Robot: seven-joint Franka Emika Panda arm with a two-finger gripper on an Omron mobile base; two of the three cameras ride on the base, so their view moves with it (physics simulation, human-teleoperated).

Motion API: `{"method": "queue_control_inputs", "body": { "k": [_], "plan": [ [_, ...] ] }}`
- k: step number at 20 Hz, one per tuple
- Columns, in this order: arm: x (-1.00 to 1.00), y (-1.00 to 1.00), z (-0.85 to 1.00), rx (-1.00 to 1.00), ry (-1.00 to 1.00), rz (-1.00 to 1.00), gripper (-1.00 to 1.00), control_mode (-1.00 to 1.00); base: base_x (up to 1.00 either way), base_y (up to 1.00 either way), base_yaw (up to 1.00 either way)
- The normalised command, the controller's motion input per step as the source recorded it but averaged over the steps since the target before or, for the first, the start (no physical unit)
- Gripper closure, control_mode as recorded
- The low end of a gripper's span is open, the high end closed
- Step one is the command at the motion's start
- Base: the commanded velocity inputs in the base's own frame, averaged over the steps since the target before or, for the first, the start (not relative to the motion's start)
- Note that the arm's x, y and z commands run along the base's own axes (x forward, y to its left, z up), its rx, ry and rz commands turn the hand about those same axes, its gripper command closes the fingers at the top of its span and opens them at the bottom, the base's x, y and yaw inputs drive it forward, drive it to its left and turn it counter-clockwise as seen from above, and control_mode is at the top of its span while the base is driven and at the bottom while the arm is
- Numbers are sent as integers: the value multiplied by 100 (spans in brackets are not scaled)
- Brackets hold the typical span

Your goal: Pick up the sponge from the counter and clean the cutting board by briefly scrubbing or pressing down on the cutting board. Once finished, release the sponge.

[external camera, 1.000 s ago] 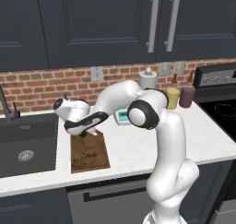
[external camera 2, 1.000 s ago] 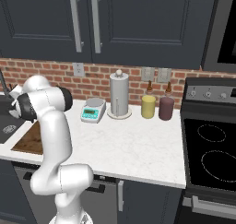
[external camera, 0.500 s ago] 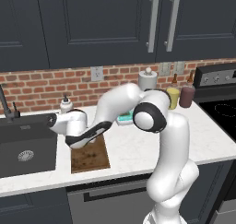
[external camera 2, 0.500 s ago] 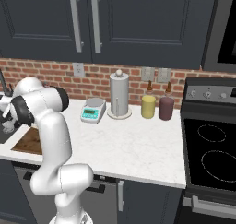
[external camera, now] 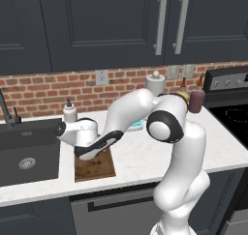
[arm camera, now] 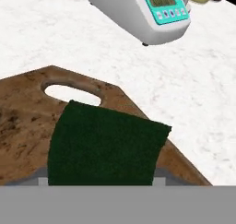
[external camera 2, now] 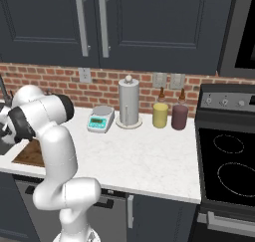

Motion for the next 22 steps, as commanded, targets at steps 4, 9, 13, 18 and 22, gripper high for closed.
{"method": "queue_control_inputs", "body": {
  "k": [4, 9, 13, 18, 22],
  "plan": [
    [-54, 4, -22, -10, 29, 5, 100, -100, 0, 0, 0],
    [-96, 23, -44, -14, -24, 6, 100, -100, 0, 0, 0],
    [-90, 17, -59, -9, -40, 6, 100, -100, 0, 0, 0],
    [-24, 0, -25, 0, -3, 1, 100, -100, 0, 0, 0],
    [-41, 4, 0, 0, 13, 0, 100, -100, 0, 0, 0]
  ]
}}
